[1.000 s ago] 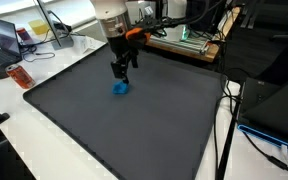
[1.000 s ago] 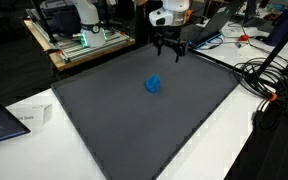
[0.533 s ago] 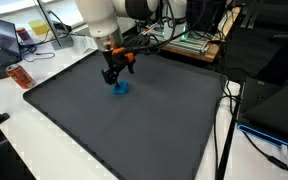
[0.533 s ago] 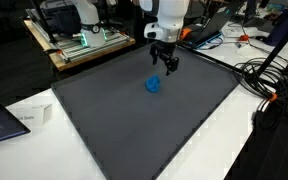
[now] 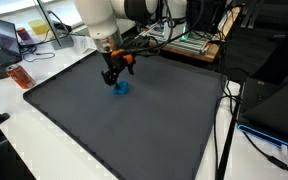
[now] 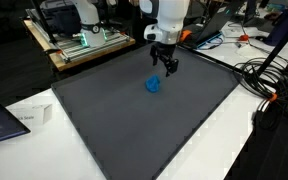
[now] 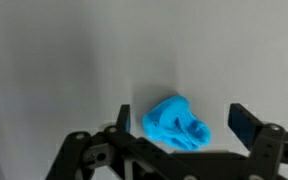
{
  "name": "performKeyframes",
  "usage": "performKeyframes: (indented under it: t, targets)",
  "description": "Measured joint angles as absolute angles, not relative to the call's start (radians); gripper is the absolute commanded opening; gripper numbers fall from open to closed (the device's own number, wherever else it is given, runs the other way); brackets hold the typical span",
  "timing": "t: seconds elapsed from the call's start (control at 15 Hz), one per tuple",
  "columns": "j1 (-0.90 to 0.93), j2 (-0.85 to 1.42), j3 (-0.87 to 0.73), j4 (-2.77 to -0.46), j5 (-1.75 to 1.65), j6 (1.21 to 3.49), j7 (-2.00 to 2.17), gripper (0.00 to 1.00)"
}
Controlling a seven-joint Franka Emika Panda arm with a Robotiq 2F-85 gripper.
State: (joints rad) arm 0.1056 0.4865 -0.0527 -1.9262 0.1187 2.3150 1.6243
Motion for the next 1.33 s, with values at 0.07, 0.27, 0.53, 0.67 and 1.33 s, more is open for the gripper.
performKeyframes:
  t: [0.07,0.27,0.53,0.67,1.33]
  targets:
    - [0.103,0.494,-0.053,-1.923,0.125,2.315,1.630,1.00]
    - [0.098,0.521,-0.056,-1.912,0.144,2.340,1.668,1.00]
    - [0.096,0.563,-0.073,-1.902,0.149,2.406,1.730,1.00]
    - [0.096,0.585,-0.085,-1.897,0.149,2.423,1.762,1.00]
    - [0.097,0.629,-0.106,-1.872,0.149,2.402,1.882,0.63]
